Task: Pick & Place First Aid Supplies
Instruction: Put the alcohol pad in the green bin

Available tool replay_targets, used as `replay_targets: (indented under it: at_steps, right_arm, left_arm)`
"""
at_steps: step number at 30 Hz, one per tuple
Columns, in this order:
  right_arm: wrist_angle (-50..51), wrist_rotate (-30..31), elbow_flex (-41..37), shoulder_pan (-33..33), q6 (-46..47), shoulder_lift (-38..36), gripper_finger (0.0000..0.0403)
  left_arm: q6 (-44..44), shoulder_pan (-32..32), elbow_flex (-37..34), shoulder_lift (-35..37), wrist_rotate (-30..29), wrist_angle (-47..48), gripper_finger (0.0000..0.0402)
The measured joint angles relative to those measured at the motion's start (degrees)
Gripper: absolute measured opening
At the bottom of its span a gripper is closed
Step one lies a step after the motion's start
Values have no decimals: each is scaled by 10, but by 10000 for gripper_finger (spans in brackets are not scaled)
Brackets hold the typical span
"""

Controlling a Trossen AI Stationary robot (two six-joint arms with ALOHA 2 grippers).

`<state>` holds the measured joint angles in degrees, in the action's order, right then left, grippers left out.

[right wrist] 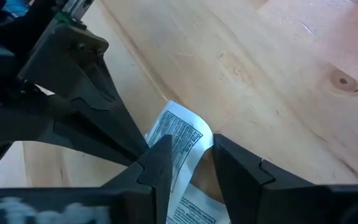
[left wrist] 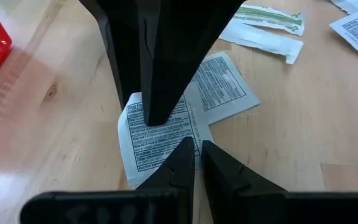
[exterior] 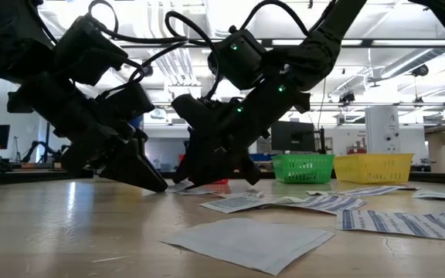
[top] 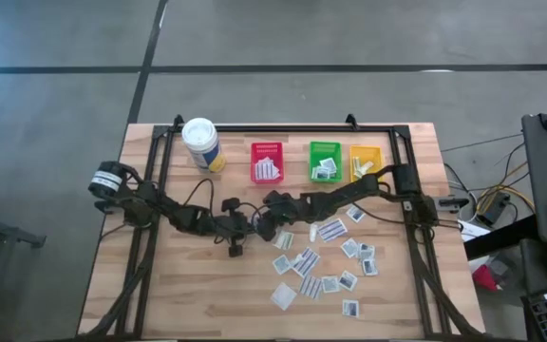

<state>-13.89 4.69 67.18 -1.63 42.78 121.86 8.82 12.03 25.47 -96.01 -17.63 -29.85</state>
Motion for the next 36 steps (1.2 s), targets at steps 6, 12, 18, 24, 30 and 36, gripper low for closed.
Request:
replay_targets:
  at_steps: [6,12,18,24,30,36]
  right_arm:
    - [0,-11,0,0,1,-1,99]
    - [-1,-39,0,-1,-1,-2,84]
    - [-3,-39,0,-1,-10,-2,65]
    - [-4,-40,0,-1,-29,-2,38]
    - [-4,-39,0,-1,-44,-2,10]
    - [-4,-39,0,-1,-64,-3,8]
  left_arm:
    - [-1,0,0,0,1,0,30]
    - [-7,0,0,0,1,-3,30]
    - [-12,0,-1,0,1,-14,30]
    - [-8,0,-1,-1,1,-18,30]
    - [5,0,1,-1,-2,-27,30]
    - [16,0,8,1,-11,-23,30]
